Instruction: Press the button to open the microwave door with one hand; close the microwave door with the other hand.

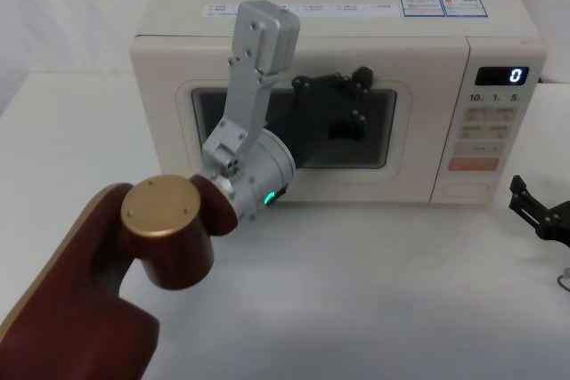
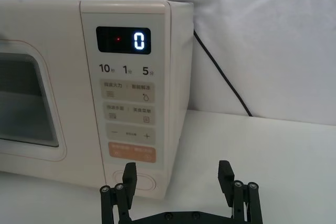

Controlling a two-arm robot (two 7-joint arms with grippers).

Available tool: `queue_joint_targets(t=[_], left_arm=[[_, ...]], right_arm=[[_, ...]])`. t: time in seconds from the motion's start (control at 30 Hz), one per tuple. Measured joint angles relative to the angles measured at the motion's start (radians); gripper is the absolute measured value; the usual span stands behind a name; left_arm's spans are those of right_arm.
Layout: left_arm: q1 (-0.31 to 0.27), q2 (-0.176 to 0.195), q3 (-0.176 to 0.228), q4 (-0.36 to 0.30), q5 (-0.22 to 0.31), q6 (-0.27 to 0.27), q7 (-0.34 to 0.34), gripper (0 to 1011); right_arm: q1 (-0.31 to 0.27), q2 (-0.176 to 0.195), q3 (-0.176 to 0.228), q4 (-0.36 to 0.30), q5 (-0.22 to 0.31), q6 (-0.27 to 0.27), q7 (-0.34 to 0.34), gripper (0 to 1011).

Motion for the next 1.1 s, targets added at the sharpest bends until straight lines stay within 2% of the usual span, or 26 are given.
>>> queue_joint_targets(t=[0.1,0.4,0.67,0.83,0.97,1.1], left_arm=[[0.024,0.02,0.009,-0.034,-0.025,-0.006,-0.026,0],[0.087,0.066,0.019,-0.102,-0.062,-0.008,-0.04,0],[0.207,0.118,-0.028,-0.201,-0.12,-0.022,-0.006,0],[0.271,0.141,-0.058,-0.238,-0.142,-0.034,0.017,0],[0.326,0.155,-0.086,-0.256,-0.134,-0.057,0.058,0],[0.366,0.145,-0.114,-0.258,-0.111,-0.082,0.11,0]], right_arm=[[0.0,0.0,0.0,0.0,0.0,0.0,0.0,1002],[0.0,0.0,0.0,0.0,0.0,0.0,0.0,1002],[0.0,0.0,0.0,0.0,0.0,0.0,0.0,1002],[0.0,0.0,0.0,0.0,0.0,0.0,0.0,1002],[0.0,0.0,0.0,0.0,0.0,0.0,0.0,1002],[0.0,0.0,0.0,0.0,0.0,0.0,0.0,1002]])
